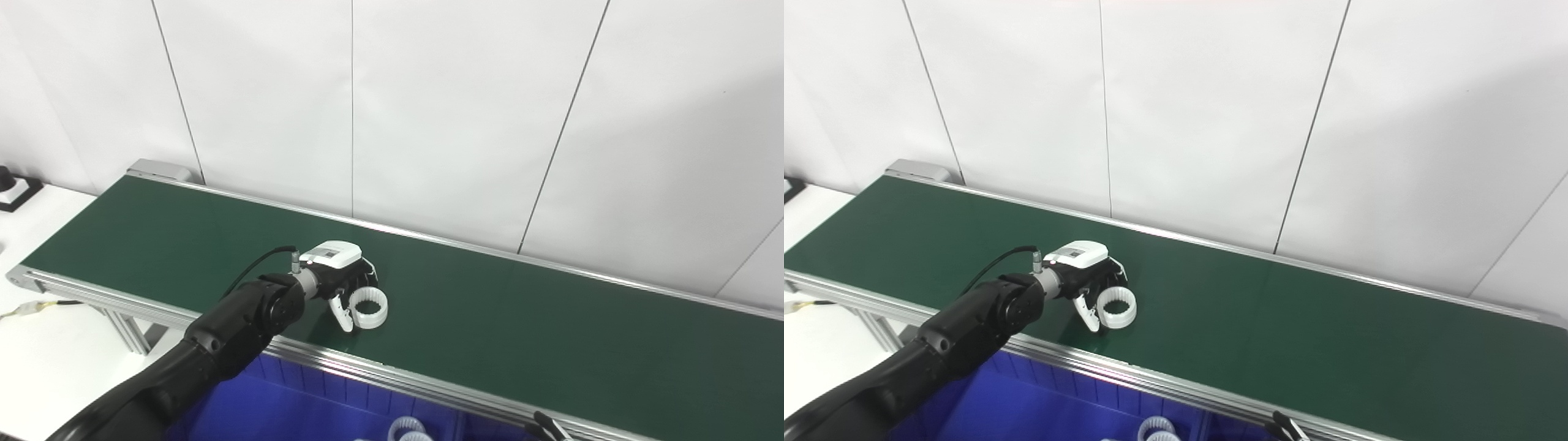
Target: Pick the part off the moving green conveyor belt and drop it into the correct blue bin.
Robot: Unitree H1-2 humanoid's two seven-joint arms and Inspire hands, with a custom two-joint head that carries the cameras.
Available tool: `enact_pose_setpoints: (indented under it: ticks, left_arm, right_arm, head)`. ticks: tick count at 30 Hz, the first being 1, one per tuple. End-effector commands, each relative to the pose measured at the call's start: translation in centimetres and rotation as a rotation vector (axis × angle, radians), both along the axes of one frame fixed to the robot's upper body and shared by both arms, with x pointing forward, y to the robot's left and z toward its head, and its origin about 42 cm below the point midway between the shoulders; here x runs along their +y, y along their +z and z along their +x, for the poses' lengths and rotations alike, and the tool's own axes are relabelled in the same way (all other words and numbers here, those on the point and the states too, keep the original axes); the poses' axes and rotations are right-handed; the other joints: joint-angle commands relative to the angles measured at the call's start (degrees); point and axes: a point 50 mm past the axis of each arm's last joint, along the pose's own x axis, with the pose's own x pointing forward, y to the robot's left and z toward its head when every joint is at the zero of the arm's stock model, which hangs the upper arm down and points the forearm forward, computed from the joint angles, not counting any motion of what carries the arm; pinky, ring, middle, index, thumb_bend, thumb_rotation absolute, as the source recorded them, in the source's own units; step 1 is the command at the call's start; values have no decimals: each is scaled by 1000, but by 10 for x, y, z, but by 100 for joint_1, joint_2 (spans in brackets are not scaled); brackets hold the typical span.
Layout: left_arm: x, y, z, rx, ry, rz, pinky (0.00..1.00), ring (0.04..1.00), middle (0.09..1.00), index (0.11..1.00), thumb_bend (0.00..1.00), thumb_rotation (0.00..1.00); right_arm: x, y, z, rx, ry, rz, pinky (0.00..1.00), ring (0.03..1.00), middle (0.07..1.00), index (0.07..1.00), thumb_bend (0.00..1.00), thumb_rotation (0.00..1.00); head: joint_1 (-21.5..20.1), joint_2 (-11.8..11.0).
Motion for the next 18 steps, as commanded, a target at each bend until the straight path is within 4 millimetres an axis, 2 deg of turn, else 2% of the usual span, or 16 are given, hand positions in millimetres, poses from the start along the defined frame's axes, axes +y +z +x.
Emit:
enact_pose_setpoints:
  ticks: [1,4,8,13,18]
  left_arm:
    - [0,19,11,-90,-13,-22,652,544,517,485,529,0]
    - [-2,17,11,-99,-16,-33,572,500,505,473,515,0]
    - [-3,17,10,-103,-27,-39,631,510,503,458,502,0]
    - [-2,15,8,-107,-36,-54,568,483,492,477,503,0]
    - [-3,15,7,-105,-39,-56,613,493,505,469,502,0]
  right_arm:
    - [2,11,4,-63,1,22,733,793,833,870,356,471]
    - [2,11,5,-68,3,21,731,790,831,869,347,452]
    - [3,12,5,-65,3,30,734,792,831,869,354,451]
    - [3,12,5,-56,2,37,746,799,836,872,361,469]
    - [3,12,4,-57,2,40,747,800,837,872,351,450]
  head:
    - [3,8]
    - [-4,9]
    - [-2,9]
    - [-7,14]
    - [-11,17]
